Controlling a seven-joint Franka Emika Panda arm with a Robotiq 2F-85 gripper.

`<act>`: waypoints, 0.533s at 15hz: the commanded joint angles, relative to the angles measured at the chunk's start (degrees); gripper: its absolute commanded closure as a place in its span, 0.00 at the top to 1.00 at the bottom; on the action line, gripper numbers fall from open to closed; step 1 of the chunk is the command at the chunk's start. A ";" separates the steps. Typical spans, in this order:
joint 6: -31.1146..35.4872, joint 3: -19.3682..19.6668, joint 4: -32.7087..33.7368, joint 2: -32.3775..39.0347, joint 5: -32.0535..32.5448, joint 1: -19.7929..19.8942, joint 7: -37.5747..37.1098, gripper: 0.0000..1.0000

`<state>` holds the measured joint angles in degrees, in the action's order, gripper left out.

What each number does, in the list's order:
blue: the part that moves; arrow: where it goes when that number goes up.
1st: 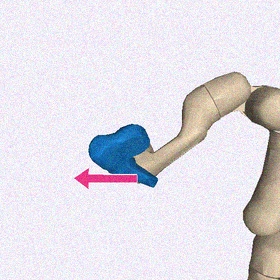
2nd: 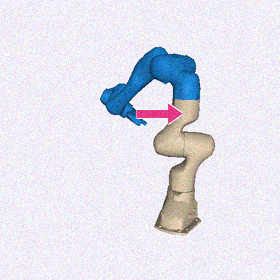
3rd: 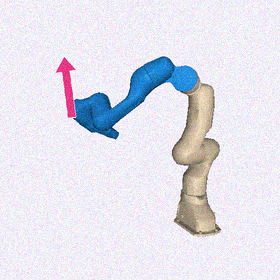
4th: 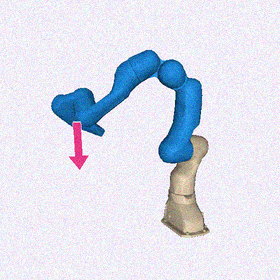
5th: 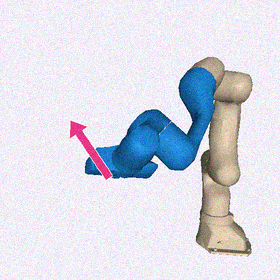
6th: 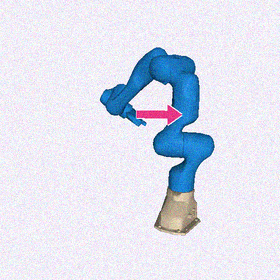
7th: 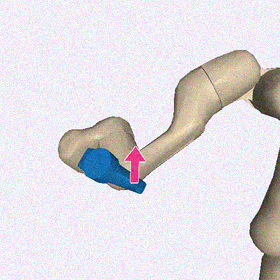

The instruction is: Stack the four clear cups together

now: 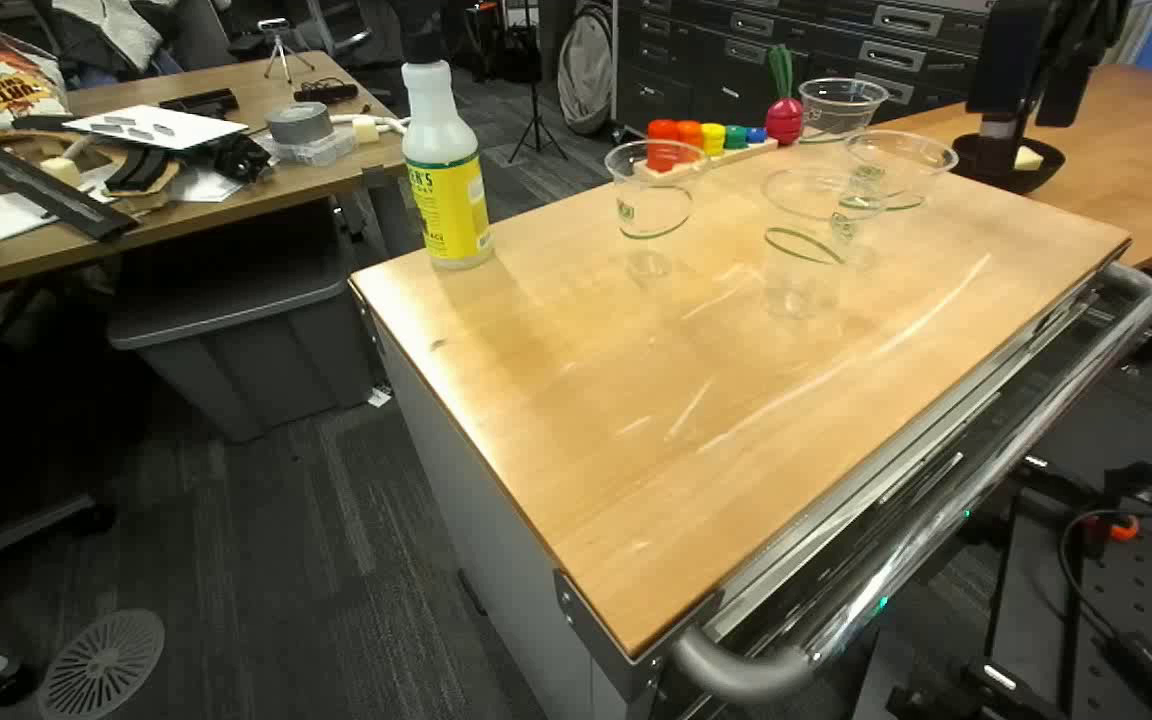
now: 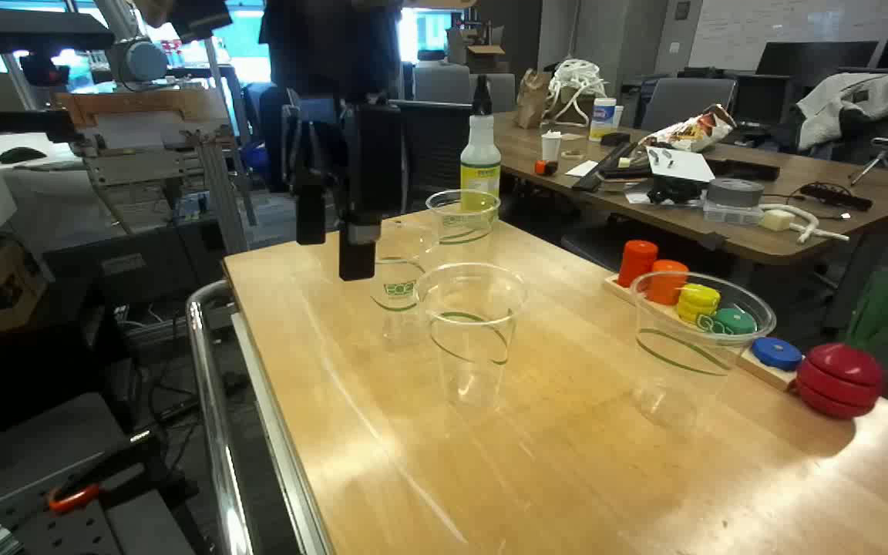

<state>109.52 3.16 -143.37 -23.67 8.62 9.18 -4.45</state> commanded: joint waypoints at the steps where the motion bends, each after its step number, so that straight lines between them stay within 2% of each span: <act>1: -0.10 0.56 0.26 0.00 0.21 -0.59 -0.18 1.00; 8: -0.10 0.56 0.69 -0.03 0.21 -0.59 -0.18 1.00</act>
<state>109.53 3.16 -142.75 -23.71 8.62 9.18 -4.45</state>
